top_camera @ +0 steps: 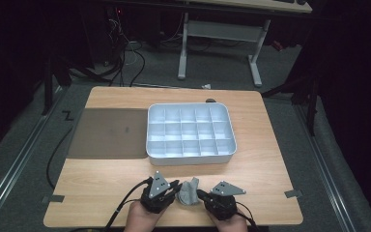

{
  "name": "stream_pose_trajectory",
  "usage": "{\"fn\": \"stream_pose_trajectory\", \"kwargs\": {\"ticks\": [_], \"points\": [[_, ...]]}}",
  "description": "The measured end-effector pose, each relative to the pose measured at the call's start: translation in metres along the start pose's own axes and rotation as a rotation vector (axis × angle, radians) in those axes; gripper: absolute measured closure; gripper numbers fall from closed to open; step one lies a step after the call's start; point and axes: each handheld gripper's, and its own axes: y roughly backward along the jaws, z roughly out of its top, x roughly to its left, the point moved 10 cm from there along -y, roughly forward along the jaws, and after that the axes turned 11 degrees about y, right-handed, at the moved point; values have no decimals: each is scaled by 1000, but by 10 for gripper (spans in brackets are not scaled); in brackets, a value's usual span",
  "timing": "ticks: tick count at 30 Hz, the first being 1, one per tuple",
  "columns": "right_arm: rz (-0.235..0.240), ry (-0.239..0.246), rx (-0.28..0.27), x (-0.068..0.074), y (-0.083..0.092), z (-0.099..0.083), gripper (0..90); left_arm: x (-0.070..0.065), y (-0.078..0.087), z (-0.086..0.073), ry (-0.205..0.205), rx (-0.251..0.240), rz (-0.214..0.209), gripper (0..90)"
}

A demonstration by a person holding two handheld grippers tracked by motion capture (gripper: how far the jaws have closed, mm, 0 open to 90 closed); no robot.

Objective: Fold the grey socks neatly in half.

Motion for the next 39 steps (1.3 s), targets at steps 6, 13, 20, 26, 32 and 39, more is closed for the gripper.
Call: {"fn": "stream_pose_trajectory", "kwargs": {"ticks": [6, 13, 20, 26, 32, 39], "points": [[1, 1, -1, 0, 0, 0, 900, 13, -10, -26, -32, 151, 65, 855], [3, 1, -4, 1, 0, 1, 900, 5, -14, -30, -51, 167, 51, 867], [-4, 3, -10, 0, 3, 2, 900, -6, -17, -31, -65, 169, 26, 869], [-5, 15, -15, 1, 5, 4, 900, -15, -19, -31, -81, 169, 14, 868], [-6, 25, -19, 5, 7, 7, 900, -20, -20, -31, -89, 169, 9, 869], [0, 30, -31, 8, 9, 10, 900, -27, -22, -31, -110, 169, 12, 868]]}}
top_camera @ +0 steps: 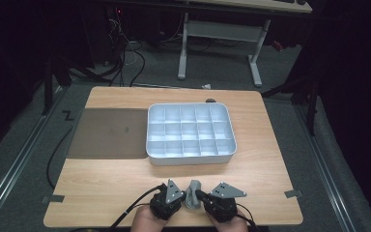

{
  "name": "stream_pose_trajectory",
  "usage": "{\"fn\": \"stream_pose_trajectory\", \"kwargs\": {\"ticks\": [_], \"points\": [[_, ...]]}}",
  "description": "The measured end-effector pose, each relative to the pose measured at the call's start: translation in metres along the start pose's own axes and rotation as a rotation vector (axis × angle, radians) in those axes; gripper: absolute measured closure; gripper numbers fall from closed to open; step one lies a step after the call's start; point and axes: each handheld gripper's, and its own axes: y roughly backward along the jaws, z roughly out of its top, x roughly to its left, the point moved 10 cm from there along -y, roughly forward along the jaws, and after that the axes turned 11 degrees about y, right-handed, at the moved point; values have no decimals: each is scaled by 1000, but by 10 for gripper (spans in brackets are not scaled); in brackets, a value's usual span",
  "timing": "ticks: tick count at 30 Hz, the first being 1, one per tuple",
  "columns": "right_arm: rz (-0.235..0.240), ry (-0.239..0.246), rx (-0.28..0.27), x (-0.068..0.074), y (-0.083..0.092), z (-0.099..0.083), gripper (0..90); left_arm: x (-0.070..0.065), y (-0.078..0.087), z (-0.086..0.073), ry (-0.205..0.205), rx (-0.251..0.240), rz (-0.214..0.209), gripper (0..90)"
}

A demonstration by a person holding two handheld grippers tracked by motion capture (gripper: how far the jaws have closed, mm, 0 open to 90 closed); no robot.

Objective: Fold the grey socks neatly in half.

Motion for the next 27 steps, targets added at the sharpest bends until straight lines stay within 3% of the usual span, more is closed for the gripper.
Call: {"fn": "stream_pose_trajectory", "kwargs": {"ticks": [8, 13, 18, 22, 27], "points": [[15, -2, -4, 5, 0, 2, 900, -5, -3, 0, -15, 4, 2, 869], [24, 29, 21, 13, -6, -2, 900, -8, -6, -2, -39, 15, 14, 891], [7, 48, 43, 15, -13, -10, 900, -3, -6, -3, -23, 18, 11, 877], [3, 53, 42, 16, -14, -11, 900, 0, 0, 1, -6, -13, 5, 855], [11, 48, 36, 15, -14, -11, 900, -6, 13, 6, 1, -63, -11, 863]]}}
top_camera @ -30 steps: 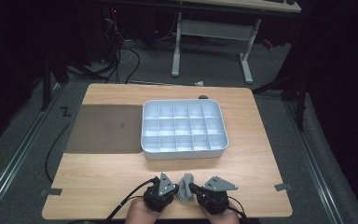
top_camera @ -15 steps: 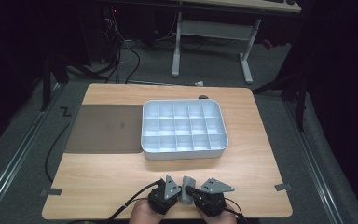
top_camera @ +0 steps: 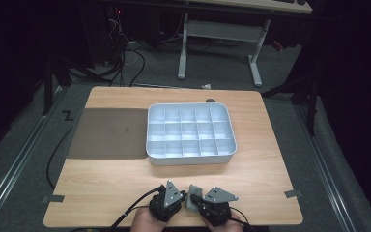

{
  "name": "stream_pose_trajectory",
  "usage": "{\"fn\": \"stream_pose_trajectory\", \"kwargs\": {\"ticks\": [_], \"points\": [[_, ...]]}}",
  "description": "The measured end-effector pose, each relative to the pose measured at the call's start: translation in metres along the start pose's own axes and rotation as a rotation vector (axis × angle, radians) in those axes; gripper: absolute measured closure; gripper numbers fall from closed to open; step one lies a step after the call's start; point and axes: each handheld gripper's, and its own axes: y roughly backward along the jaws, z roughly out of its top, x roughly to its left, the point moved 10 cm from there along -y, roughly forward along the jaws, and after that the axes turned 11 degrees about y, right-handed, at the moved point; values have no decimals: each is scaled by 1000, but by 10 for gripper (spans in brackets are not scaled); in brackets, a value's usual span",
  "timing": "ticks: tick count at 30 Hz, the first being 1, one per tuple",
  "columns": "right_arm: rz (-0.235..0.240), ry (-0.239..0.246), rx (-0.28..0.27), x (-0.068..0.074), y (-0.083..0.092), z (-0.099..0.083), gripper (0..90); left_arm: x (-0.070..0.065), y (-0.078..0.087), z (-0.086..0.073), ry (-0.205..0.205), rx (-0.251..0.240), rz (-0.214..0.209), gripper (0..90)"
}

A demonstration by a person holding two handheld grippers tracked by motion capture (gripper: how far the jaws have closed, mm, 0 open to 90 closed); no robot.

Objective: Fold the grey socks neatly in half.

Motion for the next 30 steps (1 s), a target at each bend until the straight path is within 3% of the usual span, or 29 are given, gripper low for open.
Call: {"fn": "stream_pose_trajectory", "kwargs": {"ticks": [5, 18, 30], "points": [[22, -20, -5, -1, 0, 0, 900, -8, 7, 3, 3, -41, -20, 900], [42, -45, -21, -2, 0, -1, 900, -17, -1, 4, 25, -76, -54, 900], [57, -74, -30, -4, 1, -2, 900, -17, -5, -2, 4, -64, -43, 900]]}}
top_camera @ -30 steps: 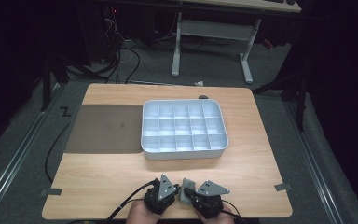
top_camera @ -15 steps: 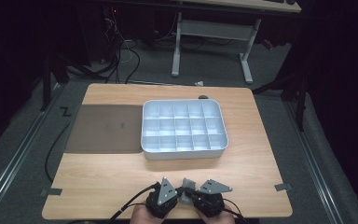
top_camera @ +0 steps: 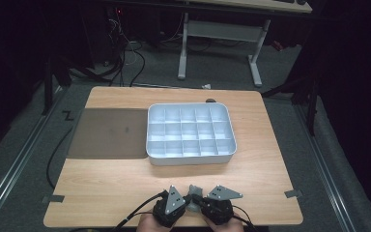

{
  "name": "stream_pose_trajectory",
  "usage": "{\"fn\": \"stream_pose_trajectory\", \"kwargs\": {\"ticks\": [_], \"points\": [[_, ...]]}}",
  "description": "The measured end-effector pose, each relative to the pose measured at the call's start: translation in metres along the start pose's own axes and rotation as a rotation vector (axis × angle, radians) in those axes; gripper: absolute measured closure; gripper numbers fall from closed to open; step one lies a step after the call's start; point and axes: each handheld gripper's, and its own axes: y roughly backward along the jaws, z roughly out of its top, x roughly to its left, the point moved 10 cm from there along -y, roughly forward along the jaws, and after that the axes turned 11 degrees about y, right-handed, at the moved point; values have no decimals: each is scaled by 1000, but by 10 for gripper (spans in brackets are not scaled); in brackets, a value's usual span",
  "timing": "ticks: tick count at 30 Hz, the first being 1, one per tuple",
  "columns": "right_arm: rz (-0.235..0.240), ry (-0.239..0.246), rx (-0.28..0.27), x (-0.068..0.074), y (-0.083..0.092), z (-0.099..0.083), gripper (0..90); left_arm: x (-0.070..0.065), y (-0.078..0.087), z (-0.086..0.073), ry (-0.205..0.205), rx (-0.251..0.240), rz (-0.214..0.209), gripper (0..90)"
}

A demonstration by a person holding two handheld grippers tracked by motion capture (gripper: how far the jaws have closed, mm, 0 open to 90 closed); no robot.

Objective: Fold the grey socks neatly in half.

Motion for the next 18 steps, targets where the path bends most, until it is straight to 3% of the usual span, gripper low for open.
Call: {"fn": "stream_pose_trajectory", "kwargs": {"ticks": [6, 13, 18], "points": [[-7, -16, 4, -4, 4, -1, 900, -1, -1, -2, -19, 1, 6, 900], [-59, -29, 14, -15, 17, -7, 900, -1, -2, -2, -23, 2, 10, 900], [-57, -17, 12, -11, 21, -8, 900, 0, -3, -2, -15, 2, 6, 900]]}}
